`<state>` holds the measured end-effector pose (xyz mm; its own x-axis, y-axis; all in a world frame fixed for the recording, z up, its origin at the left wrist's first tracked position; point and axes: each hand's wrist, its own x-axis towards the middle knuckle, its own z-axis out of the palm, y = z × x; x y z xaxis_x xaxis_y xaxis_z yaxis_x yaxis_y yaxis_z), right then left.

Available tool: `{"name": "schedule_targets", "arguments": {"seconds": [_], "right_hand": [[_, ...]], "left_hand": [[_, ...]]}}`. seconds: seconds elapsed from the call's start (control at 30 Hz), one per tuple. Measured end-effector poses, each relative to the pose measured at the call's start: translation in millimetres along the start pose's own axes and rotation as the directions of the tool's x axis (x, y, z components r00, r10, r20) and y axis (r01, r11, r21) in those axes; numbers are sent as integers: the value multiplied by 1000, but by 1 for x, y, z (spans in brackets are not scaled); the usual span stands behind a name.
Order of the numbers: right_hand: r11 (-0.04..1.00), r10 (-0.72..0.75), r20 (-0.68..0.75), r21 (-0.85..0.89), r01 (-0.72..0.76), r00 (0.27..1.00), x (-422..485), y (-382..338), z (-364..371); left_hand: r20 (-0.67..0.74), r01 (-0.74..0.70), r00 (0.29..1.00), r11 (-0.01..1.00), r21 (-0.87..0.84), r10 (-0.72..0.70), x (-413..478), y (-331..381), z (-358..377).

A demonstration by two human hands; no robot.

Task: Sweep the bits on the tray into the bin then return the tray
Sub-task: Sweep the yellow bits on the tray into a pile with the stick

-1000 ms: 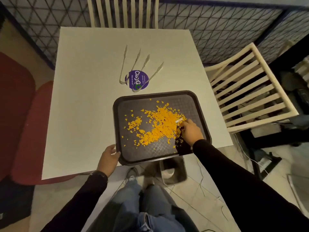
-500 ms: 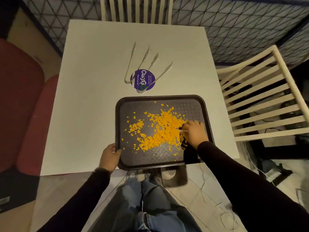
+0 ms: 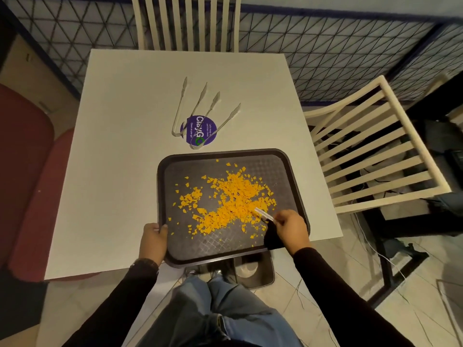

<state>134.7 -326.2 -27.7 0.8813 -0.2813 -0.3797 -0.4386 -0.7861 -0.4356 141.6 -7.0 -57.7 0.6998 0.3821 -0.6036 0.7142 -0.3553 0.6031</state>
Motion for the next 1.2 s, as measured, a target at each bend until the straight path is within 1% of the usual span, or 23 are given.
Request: {"name": "schedule_targets", "arguments": {"seconds": [0.07,0.13,0.23,0.37,0.53,0.67,0.73,0.8,0.87,0.9,0.97,1.07,1.13,1.2], "right_hand": [[997,19,12,74,-20,1000,-16,7,6],[995,-23,58,93,17,998,-32,11,13],[986,-161,136,60,154,978,-53,10,25],[943,-330,180,30,330,927,-65,4,39],[894,-412,205,-95,437,888,-63,-3,54],[893,-412,157,-123,432,897,-60,-11,57],[924,-355,100,-109,365,929,-54,-14,58],[963,-257,31,-75,259,966,-47,-15,56],[984,-170,-2,-54,170,985,-43,-17,52],[986,-161,-7,-51,160,987,-42,-16,50],[977,-207,14,-43,207,978,-44,-16,47],[935,-353,149,9,356,924,-58,-16,43],[901,-416,235,-26,434,878,-69,-17,46],[884,-427,274,-72,461,862,-77,-20,51]], "left_hand": [[-45,-41,998,999,-26,39,-13,1,-3],[-106,-92,990,995,-36,88,-24,0,-8],[-190,-132,975,988,-75,116,-35,-3,-20],[-235,-156,964,982,-108,127,-43,-9,-36],[-243,-161,961,981,-106,132,-49,-17,-49],[-248,-182,956,980,-86,156,-51,-24,-55],[-247,-192,955,978,-83,166,-53,-25,-56],[-243,-203,954,976,-85,177,-55,-26,-56],[-245,-209,952,974,-86,182,-57,-27,-56],[-246,-210,952,974,-86,184,-57,-28,-56],[-247,-207,952,975,-79,182,-57,-29,-56],[-247,-194,954,978,-69,172,-56,-30,-55],[-246,-196,953,979,-62,175,-57,-31,-54],[-244,-202,953,978,-58,182,-59,-31,-54]]}}
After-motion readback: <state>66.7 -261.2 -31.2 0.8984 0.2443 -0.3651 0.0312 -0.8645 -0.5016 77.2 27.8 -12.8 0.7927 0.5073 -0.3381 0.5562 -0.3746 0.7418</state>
